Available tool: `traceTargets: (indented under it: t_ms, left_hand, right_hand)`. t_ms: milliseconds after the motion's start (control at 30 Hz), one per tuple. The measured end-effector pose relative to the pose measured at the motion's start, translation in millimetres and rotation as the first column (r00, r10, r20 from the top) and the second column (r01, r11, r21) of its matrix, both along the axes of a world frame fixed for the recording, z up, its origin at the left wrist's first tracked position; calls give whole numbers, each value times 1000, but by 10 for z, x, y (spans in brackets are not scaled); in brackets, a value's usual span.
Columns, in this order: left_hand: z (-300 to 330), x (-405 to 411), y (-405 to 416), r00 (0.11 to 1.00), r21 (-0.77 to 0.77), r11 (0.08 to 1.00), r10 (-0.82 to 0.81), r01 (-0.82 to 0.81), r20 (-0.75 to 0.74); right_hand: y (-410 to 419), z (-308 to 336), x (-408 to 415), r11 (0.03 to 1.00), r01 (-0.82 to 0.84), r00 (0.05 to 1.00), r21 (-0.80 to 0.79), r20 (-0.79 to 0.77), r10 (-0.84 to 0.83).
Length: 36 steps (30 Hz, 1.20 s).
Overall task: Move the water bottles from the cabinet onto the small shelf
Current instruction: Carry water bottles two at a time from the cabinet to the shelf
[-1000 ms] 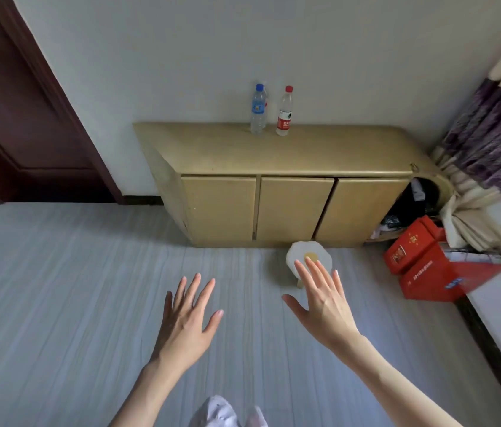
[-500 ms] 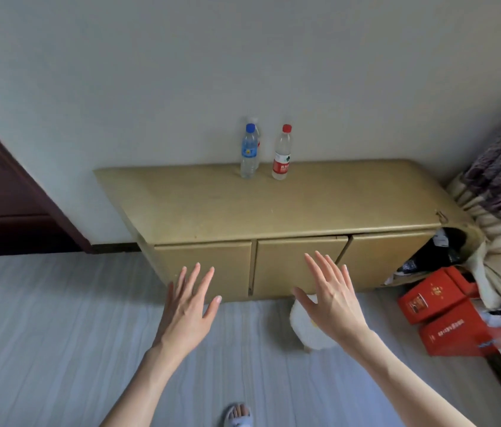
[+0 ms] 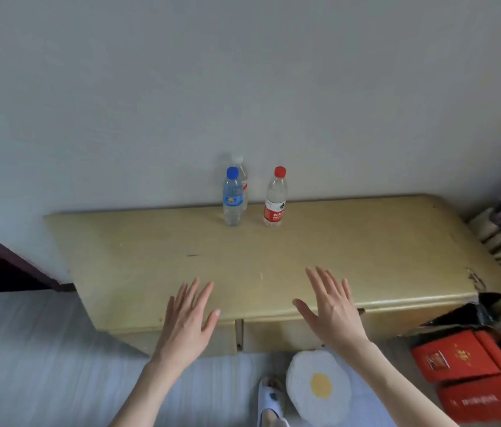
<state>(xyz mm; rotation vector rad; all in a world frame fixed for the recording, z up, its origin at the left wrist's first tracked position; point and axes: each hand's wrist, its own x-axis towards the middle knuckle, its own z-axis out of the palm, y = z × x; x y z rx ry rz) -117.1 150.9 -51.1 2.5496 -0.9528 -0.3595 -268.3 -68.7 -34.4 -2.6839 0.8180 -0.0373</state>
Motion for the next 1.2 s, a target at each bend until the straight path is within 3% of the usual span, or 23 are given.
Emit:
traceTargets:
  t_ms: [367,533,733,900,1200]
  left_hand:
    - [467,1289,-1452,993,-149,987,71,-56,99]
    - [590,2026,-2005,994,-259,962,106,-91,42]
    - [518,2826,-2605,998,-140,989,37,-45,-60]
    - [393,3063,-2901,988,-45,997,-65,59,-137]
    - [277,3065,-3146,962,-24,970,-245,244,-119]
  right_hand:
    - [-1217,139,1230,998,-55,997,21,45,54]
    - [-1508,147,1732,988,-1,996,153,85,-13]
    - [-1774,159,2410,963,100,977,249,161,-143]
    - [-1856,85,2801,932,138,979,335,96,-179]
    - [-1837,27,2814,923,267,944,277,118,-308]
